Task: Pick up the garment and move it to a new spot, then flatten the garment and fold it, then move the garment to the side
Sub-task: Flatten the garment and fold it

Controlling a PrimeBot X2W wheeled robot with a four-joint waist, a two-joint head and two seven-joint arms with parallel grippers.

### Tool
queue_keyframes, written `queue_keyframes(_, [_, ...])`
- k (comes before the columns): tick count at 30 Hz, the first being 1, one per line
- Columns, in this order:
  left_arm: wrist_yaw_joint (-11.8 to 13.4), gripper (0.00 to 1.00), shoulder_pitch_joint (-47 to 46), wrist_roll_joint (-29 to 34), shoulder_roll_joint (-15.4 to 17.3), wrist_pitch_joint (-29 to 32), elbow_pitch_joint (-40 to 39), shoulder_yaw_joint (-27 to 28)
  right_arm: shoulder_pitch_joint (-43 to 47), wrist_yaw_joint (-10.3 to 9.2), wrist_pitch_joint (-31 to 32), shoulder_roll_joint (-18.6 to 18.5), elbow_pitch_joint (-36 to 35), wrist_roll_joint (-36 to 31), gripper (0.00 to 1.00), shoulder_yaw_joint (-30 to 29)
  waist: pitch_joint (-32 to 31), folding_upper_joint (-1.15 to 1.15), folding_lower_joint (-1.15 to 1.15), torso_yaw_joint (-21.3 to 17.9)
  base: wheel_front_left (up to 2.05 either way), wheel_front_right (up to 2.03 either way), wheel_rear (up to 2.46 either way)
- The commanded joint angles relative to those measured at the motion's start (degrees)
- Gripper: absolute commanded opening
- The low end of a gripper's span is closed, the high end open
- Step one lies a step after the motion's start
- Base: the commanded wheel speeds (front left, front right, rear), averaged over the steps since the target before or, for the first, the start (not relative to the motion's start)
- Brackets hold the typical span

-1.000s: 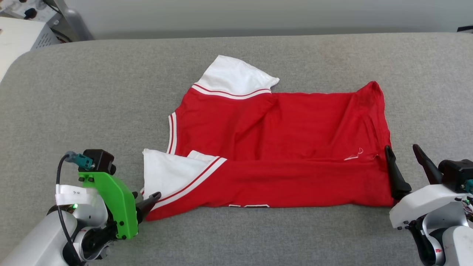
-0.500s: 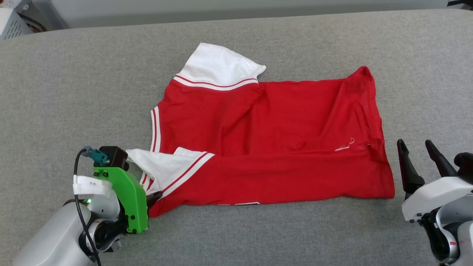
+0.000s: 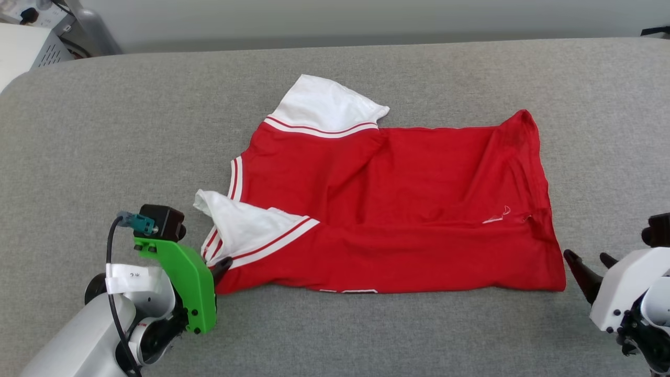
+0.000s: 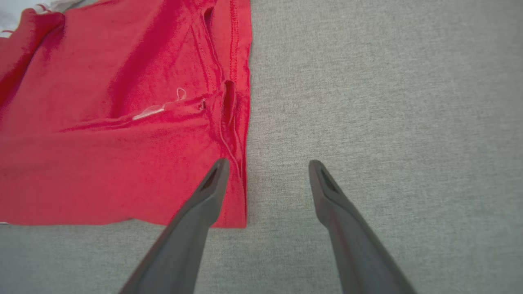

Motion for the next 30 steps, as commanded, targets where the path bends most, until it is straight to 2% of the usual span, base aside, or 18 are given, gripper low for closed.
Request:
queue_keyframes(1, [0.39,0.0,-0.31,0.67,0.44,-0.58,-1.21,0.26,-0.94,-0.04,1.81,-0.14,-0.16,0.52,1.0,0.92,0.8,0.0,0.0,0.64,0.0,0.0,0.0])
queue_keyframes(4, [1.08,0.0,-1.11,1.45,0.95,-0.77,-3.98,0.55,-3.86,-0.04,6.23,0.0,3.22,1.3,1.0,4.0,2.66,0.0,0.0,1.36,0.0,0.0,0.0])
queue_keyframes(12, [0.66,0.0,-1.19,0.74,0.13,-0.86,-3.95,0.33,-6.45,-0.04,9.63,0.48,12.11,2.32,1.0,8.35,4.31,0.0,0.0,2.69,0.0,0.0,0.0])
queue_keyframes(13, [0.6,0.0,-1.13,0.7,0.05,-1.03,-3.84,0.34,-6.45,-0.04,10.12,0.56,12.69,2.71,0.13,8.96,4.35,0.0,0.0,2.75,0.0,0.0,0.0])
queue_keyframes(14, [0.57,0.0,-1.05,0.7,0.02,-1.19,-3.74,0.34,-6.46,-0.04,10.35,0.55,12.99,2.93,0.0,9.38,4.32,0.0,0.0,2.76,0.0,0.0,0.0])
queue_keyframes(21, [0.29,0.0,0.71,0.34,0.44,-2.69,-3.3,0.67,-8.19,-0.04,8.84,-0.93,12.02,2.97,0.0,11.38,2.35,0.0,0.0,1.65,0.0,0.0,0.0])
queue_keyframes(22, [0.48,0.0,2.88,0.03,1.05,-4.41,-4.24,1.26,-7.99,-0.04,7.67,-2.28,10.43,3.16,0.0,12.88,-1.0,0.0,0.0,1.09,0.0,0.0,0.0])
queue_keyframes(30, [2.62,0.0,10.28,-2.27,2.83,-4.73,-7.53,1.56,-3.74,-0.04,7.17,-3.64,7.27,4.05,0.0,14.89,-8.27,0.0,0.0,1.12,0.0,0.0,0.0])
